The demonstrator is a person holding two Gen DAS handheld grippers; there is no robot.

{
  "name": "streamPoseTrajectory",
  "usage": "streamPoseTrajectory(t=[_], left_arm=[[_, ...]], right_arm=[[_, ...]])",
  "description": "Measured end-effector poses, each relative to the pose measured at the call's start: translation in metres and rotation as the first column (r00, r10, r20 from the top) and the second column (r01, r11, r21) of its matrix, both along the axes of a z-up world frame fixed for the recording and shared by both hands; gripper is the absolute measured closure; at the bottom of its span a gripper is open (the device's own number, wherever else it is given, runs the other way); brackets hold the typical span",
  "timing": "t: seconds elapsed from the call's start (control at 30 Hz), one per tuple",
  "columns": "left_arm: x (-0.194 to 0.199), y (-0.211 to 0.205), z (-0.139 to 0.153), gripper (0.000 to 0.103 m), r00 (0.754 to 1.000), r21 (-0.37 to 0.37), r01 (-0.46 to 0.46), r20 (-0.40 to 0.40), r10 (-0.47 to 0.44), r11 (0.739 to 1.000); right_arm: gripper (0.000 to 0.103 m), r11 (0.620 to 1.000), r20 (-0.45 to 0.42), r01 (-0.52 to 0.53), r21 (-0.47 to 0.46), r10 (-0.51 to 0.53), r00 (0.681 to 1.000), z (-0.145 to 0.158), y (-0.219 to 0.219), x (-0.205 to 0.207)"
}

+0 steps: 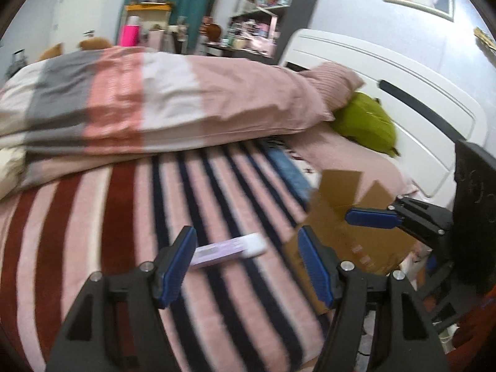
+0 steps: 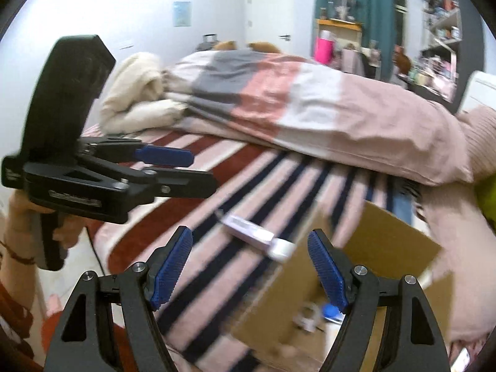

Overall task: Organize rigid objects
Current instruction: 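Reach the right gripper to the purple printed box and grasp it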

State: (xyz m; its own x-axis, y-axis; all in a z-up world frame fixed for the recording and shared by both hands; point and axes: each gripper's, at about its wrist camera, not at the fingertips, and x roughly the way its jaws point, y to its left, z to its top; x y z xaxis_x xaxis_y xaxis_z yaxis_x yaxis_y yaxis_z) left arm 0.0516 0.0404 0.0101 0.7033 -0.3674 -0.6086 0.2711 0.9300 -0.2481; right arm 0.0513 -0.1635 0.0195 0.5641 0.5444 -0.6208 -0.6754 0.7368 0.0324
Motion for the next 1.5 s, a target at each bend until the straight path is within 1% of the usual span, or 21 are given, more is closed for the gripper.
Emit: streamPoseTrajectory(t=[0.13, 0.23, 0.3, 0.4, 0.5, 0.57, 0.63, 0.7, 0.8, 0.87, 1.0, 1.13, 1.23, 1.27, 1.3, 1.33, 1.37, 1.4, 1.43, 1.47, 1.5], left_arm=[[-0.011, 0.040, -0.026, 0.038, 0.998, 0.007, -0.069, -0.010, 0.069, 0.998], [-0.016, 0.065, -0.044, 0.038, 0.995, -0.010, -0.098, -0.019, 0.098, 0.995], [-0.017, 0.078, -0.056, 0.038, 0.994, -0.026, -0.111, -0.026, 0.110, 0.993], [-0.019, 0.090, -0.070, 0.038, 0.992, -0.033, -0.119, -0.035, 0.118, 0.992], [-0.018, 0.098, -0.085, 0.038, 0.992, -0.027, -0.116, -0.046, 0.115, 0.993], [-0.016, 0.101, -0.092, 0.038, 0.992, -0.027, -0.116, -0.053, 0.115, 0.993], [-0.013, 0.104, -0.098, 0.038, 0.992, -0.034, -0.114, -0.058, 0.112, 0.993], [-0.010, 0.107, -0.103, 0.038, 0.992, -0.043, -0.112, -0.063, 0.110, 0.993], [-0.005, 0.109, -0.110, 0.038, 0.992, -0.050, -0.109, -0.073, 0.105, 0.993], [-0.002, 0.108, -0.114, 0.038, 0.992, -0.055, -0.105, -0.081, 0.101, 0.993], [0.001, 0.108, -0.118, 0.038, 0.991, -0.060, -0.104, -0.091, 0.098, 0.993], [0.002, 0.107, -0.118, 0.038, 0.991, -0.070, -0.104, -0.095, 0.097, 0.992], [0.001, 0.105, -0.116, 0.038, 0.991, -0.062, -0.101, -0.096, 0.094, 0.993], [0.001, 0.105, -0.116, 0.038, 0.991, -0.059, -0.100, -0.097, 0.094, 0.993], [0.001, 0.104, -0.116, 0.038, 0.991, -0.056, -0.100, -0.099, 0.094, 0.993], [0.000, 0.104, -0.116, 0.038, 0.990, -0.055, -0.101, -0.100, 0.095, 0.993], [0.000, 0.104, -0.116, 0.038, 0.990, -0.054, -0.102, -0.101, 0.097, 0.993], [0.000, 0.104, -0.117, 0.038, 0.990, -0.054, -0.104, -0.102, 0.098, 0.993], [0.001, 0.104, -0.117, 0.038, 0.990, -0.055, -0.104, -0.103, 0.098, 0.993], [0.001, 0.103, -0.117, 0.038, 0.990, -0.057, -0.103, -0.104, 0.097, 0.993], [0.001, 0.103, -0.117, 0.038, 0.990, -0.059, -0.102, -0.104, 0.096, 0.993]], right_arm=[[0.028, 0.996, -0.023, -0.074, -0.043, 0.073, 0.997, -0.014, 0.053, -0.003], [0.028, 0.993, -0.064, -0.091, -0.069, 0.087, 0.994, -0.033, 0.082, 0.001], [0.028, 0.993, -0.088, -0.087, -0.082, 0.079, 0.993, -0.048, 0.095, 0.007], [0.028, 0.992, -0.132, -0.034, -0.122, 0.018, 0.991, -0.081, 0.113, 0.027], [0.028, 0.987, -0.120, 0.051, -0.151, -0.069, 0.990, -0.104, 0.118, 0.049], [0.028, 0.978, -0.090, 0.129, -0.165, -0.145, 0.985, -0.117, 0.117, 0.067], [0.028, 0.964, -0.055, 0.189, -0.186, -0.203, 0.978, -0.125, 0.115, 0.081], [0.028, 0.953, -0.049, 0.223, -0.205, -0.237, 0.970, -0.133, 0.113, 0.094], [0.027, 0.946, -0.084, 0.249, -0.209, -0.272, 0.959, -0.144, 0.109, 0.109], [0.026, 0.946, -0.075, 0.253, -0.202, -0.273, 0.959, -0.147, 0.106, 0.113], [0.026, 0.950, -0.055, 0.240, -0.201, -0.255, 0.965, -0.150, 0.108, 0.117], [0.025, 0.947, -0.040, 0.238, -0.218, -0.252, 0.967, -0.154, 0.111, 0.125], [0.026, 0.937, -0.051, 0.252, -0.242, -0.272, 0.961, -0.162, 0.114, 0.130], [0.028, 0.937, -0.052, 0.251, -0.241, -0.271, 0.961, -0.164, 0.115, 0.130], [0.033, 0.938, -0.055, 0.249, -0.240, -0.269, 0.961, -0.166, 0.115, 0.130], [0.043, 0.941, -0.062, 0.244, -0.235, -0.265, 0.962, -0.168, 0.115, 0.130], [0.050, 0.943, -0.066, 0.241, -0.229, -0.262, 0.963, -0.168, 0.114, 0.130], [0.054, 0.945, -0.065, 0.241, -0.223, -0.261, 0.963, -0.167, 0.114, 0.129], [0.061, 0.948, -0.065, 0.235, -0.214, -0.254, 0.965, -0.165, 0.114, 0.128], [0.065, 0.951, -0.067, 0.226, -0.209, -0.245, 0.967, -0.163, 0.114, 0.126], [0.067, 0.955, -0.072, 0.213, -0.205, -0.232, 0.970, -0.161, 0.115, 0.124]])
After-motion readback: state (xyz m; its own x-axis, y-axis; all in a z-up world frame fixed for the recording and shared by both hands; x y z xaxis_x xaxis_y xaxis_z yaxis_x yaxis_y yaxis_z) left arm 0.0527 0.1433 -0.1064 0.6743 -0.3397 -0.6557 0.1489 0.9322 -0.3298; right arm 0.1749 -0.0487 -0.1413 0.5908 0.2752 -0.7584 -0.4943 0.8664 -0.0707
